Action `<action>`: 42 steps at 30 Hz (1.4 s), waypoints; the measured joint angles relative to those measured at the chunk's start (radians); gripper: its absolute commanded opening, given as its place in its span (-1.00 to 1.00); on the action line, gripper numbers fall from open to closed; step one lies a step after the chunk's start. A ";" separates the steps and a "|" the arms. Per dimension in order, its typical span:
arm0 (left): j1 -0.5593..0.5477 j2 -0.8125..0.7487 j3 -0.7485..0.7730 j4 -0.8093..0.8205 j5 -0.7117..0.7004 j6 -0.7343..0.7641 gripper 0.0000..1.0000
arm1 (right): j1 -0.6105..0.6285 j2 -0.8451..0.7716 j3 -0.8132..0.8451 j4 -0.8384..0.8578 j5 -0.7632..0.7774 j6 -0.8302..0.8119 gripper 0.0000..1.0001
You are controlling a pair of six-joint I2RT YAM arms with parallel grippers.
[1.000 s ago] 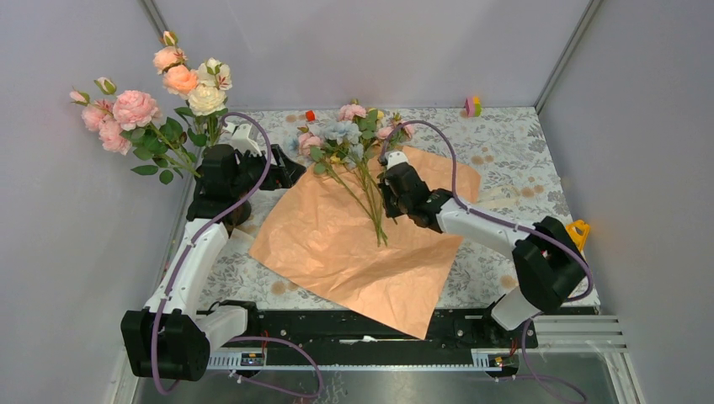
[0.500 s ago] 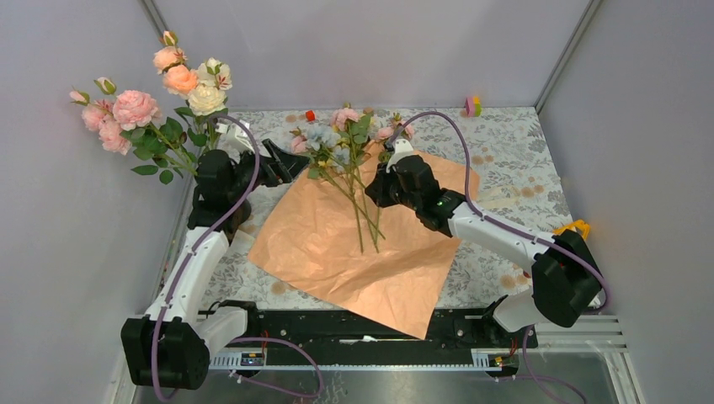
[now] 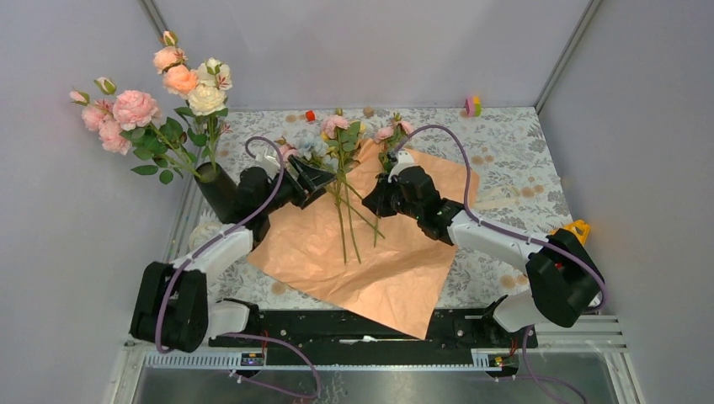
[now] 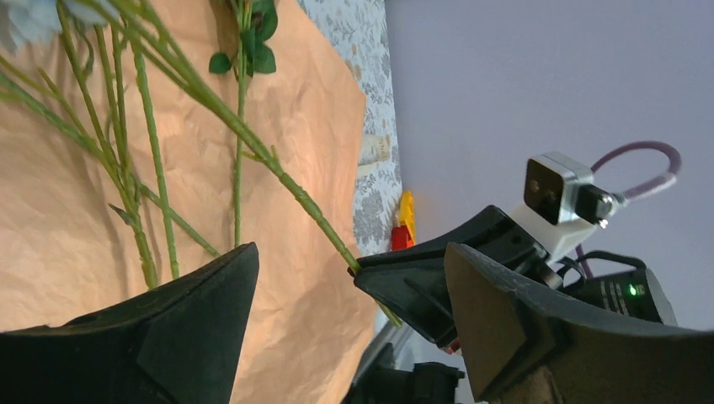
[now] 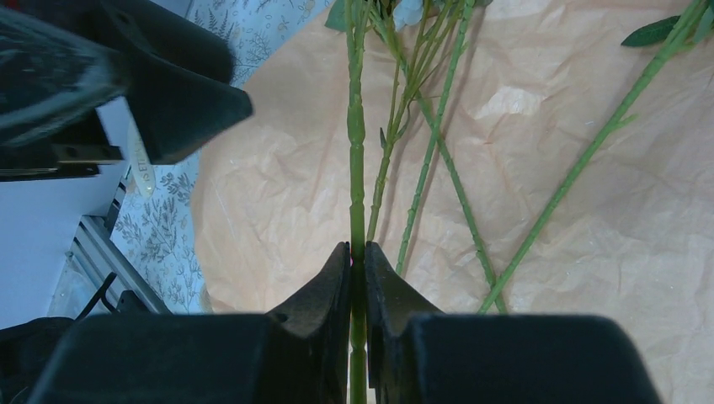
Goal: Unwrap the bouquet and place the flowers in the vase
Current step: Pick up the fake flower from the wrapping paper.
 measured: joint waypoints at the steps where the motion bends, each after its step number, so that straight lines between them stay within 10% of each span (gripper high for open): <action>1: -0.011 0.027 -0.005 0.024 -0.006 -0.029 0.68 | 0.000 0.000 0.000 0.002 0.000 0.000 -1.00; 9: -0.051 0.188 -0.011 0.194 -0.079 -0.180 0.56 | 0.000 -0.016 -0.004 0.007 0.001 -0.004 -1.00; 34: -0.140 0.425 0.136 0.286 -0.152 -0.280 -1.00 | 0.001 -0.090 -0.034 -0.035 0.012 -0.094 -1.00; 42: -0.152 0.369 0.137 0.279 -0.170 -0.229 -1.00 | 0.006 -0.126 -0.034 -0.052 0.031 -0.124 -0.14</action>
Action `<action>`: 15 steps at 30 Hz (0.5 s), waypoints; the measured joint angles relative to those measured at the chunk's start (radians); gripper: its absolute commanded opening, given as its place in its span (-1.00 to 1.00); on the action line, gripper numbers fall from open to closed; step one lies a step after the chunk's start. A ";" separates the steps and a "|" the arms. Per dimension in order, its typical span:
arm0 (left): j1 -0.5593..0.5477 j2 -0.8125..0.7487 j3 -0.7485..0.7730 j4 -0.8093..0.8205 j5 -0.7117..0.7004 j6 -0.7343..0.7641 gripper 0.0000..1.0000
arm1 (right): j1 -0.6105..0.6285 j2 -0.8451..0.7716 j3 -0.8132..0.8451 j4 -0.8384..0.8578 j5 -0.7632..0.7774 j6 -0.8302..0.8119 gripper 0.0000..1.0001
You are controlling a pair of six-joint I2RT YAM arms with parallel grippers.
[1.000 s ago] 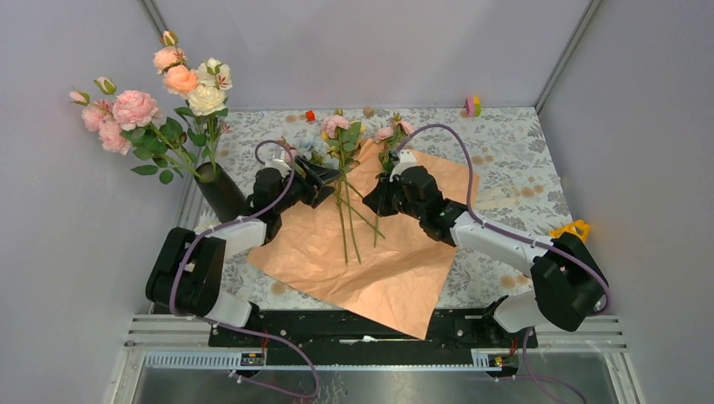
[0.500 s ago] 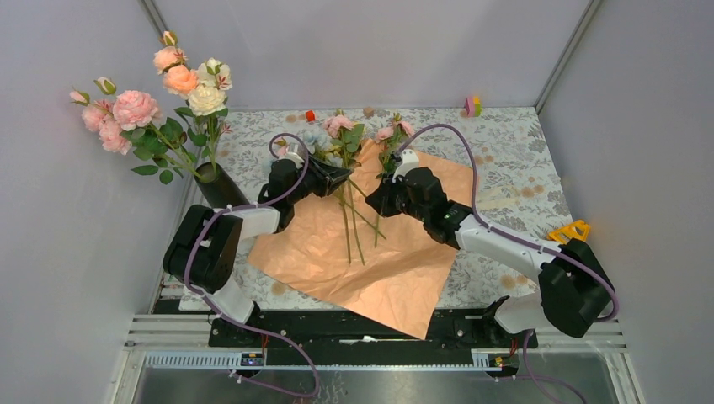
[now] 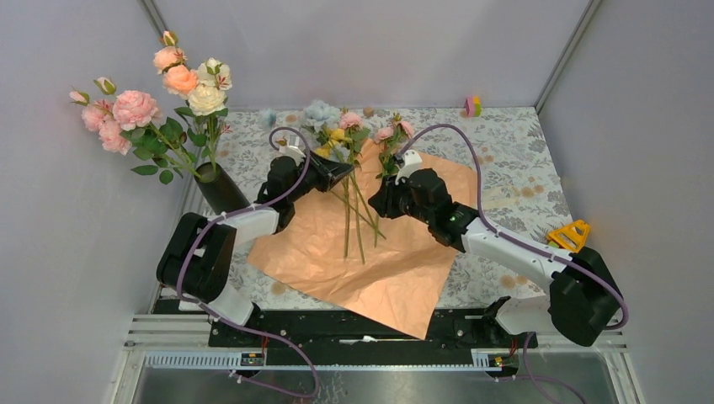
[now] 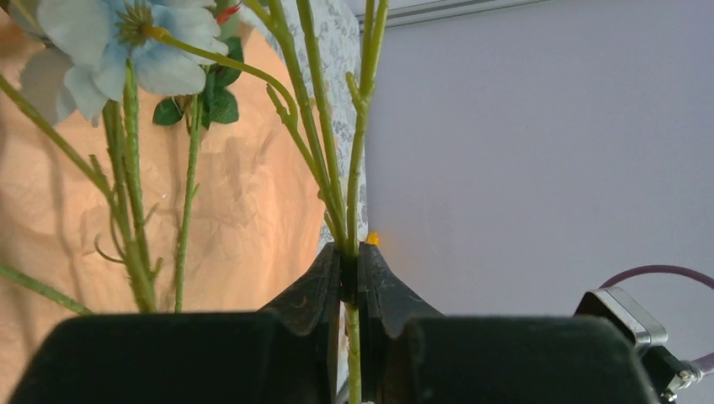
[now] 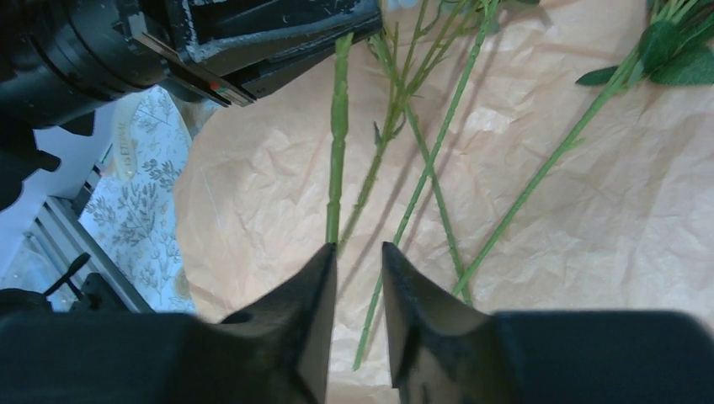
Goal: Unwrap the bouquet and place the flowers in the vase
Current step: Pick up the fake flower from the wrapping paper.
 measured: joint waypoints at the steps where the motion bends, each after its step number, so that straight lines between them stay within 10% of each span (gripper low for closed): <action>1: 0.000 -0.013 0.000 -0.001 -0.002 0.018 -1.00 | 0.000 -0.008 0.000 -0.003 0.002 -0.004 -0.01; 15: -0.007 -0.103 -0.001 0.083 0.069 0.206 -1.00 | 0.001 -0.091 -0.010 -0.011 0.034 -0.001 0.67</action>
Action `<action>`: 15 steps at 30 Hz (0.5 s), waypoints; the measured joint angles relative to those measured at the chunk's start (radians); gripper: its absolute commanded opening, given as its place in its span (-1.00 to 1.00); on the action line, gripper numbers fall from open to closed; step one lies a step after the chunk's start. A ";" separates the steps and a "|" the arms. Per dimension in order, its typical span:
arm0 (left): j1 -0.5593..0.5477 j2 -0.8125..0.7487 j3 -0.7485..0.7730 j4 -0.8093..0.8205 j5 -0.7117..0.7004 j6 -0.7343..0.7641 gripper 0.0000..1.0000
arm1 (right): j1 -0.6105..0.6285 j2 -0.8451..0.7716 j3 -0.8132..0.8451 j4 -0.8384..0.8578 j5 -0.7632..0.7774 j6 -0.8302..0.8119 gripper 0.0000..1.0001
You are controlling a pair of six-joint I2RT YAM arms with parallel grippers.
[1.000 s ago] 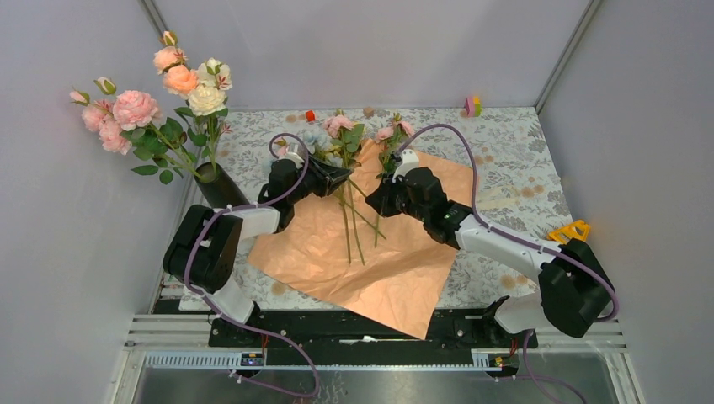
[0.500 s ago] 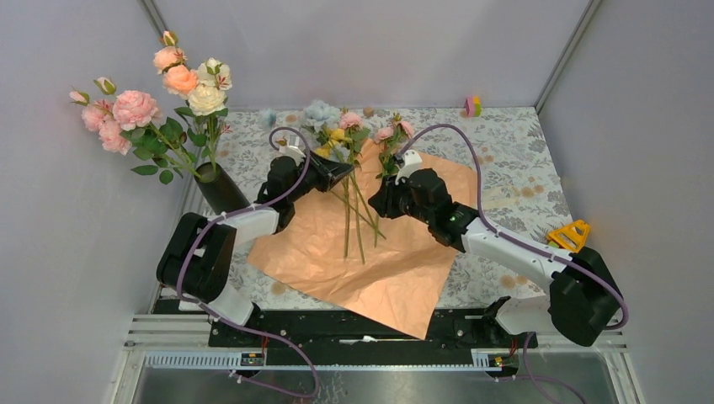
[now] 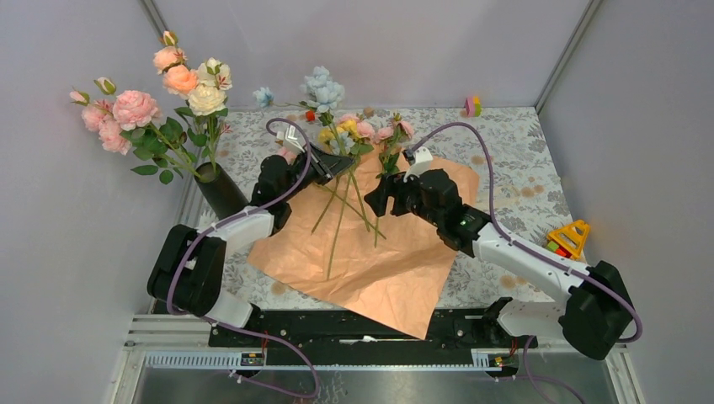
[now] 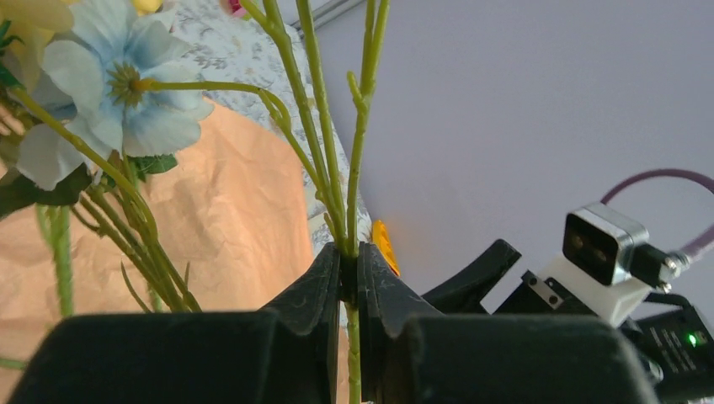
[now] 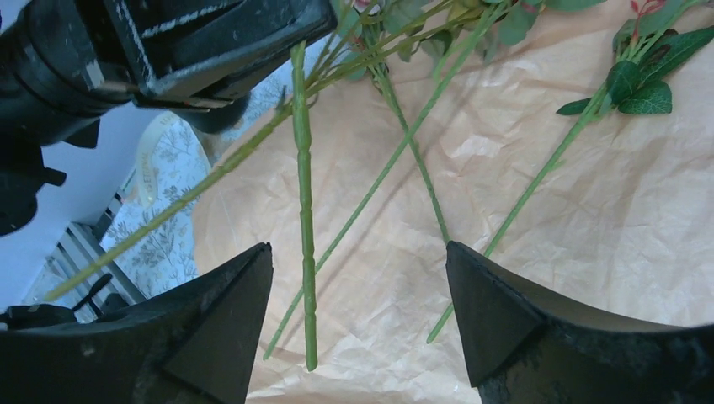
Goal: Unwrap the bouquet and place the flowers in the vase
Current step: Pick up the fake flower from the wrapping paper.
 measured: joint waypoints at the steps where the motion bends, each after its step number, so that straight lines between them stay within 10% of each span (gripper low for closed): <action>1: 0.000 -0.005 -0.003 0.018 0.013 0.008 -1.00 | 0.000 -0.012 0.000 -0.001 0.008 0.010 0.70; 15: -0.004 -0.100 -0.109 0.165 0.138 0.127 -1.00 | -0.098 0.068 -0.001 0.011 -0.039 0.269 0.71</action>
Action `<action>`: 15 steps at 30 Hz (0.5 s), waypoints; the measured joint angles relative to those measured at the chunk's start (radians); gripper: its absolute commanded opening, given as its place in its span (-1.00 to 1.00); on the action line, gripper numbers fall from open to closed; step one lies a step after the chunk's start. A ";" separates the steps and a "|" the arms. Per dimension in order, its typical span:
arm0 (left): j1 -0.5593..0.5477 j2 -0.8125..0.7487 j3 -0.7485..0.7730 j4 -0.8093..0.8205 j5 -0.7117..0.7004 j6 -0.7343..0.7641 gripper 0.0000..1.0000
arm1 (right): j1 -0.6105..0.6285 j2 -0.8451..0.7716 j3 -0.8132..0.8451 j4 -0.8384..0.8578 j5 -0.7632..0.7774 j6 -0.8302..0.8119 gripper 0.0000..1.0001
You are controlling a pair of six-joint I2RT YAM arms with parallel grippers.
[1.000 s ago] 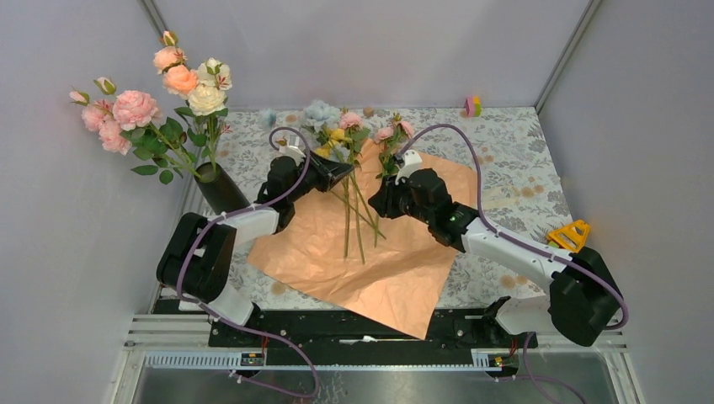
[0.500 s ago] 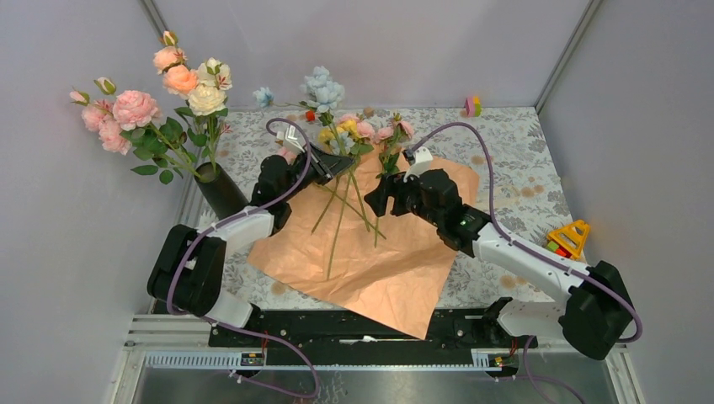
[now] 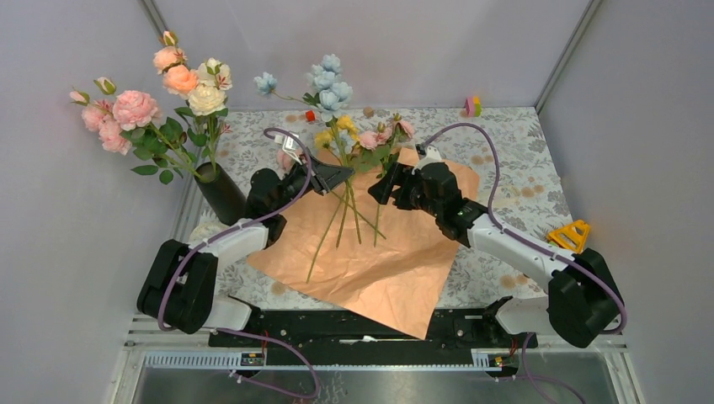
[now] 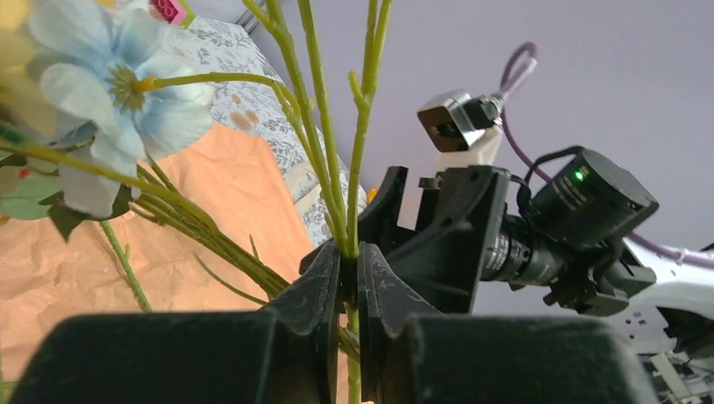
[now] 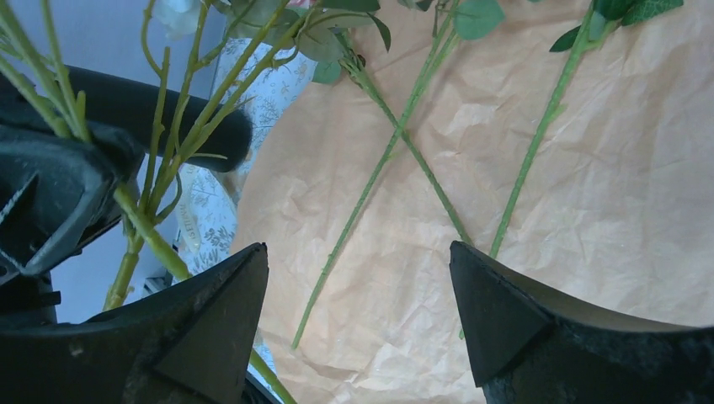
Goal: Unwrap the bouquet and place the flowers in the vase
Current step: Pick up the fake flower from the wrapping paper.
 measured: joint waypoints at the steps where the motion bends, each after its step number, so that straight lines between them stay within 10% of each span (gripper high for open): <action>1: -0.003 -0.010 -0.006 0.001 0.003 0.016 -1.00 | -0.003 0.006 -0.002 0.004 -0.006 0.011 0.71; 15: -0.027 -0.035 -0.068 0.105 0.045 0.054 -1.00 | -0.013 0.071 0.006 0.094 -0.137 0.163 0.64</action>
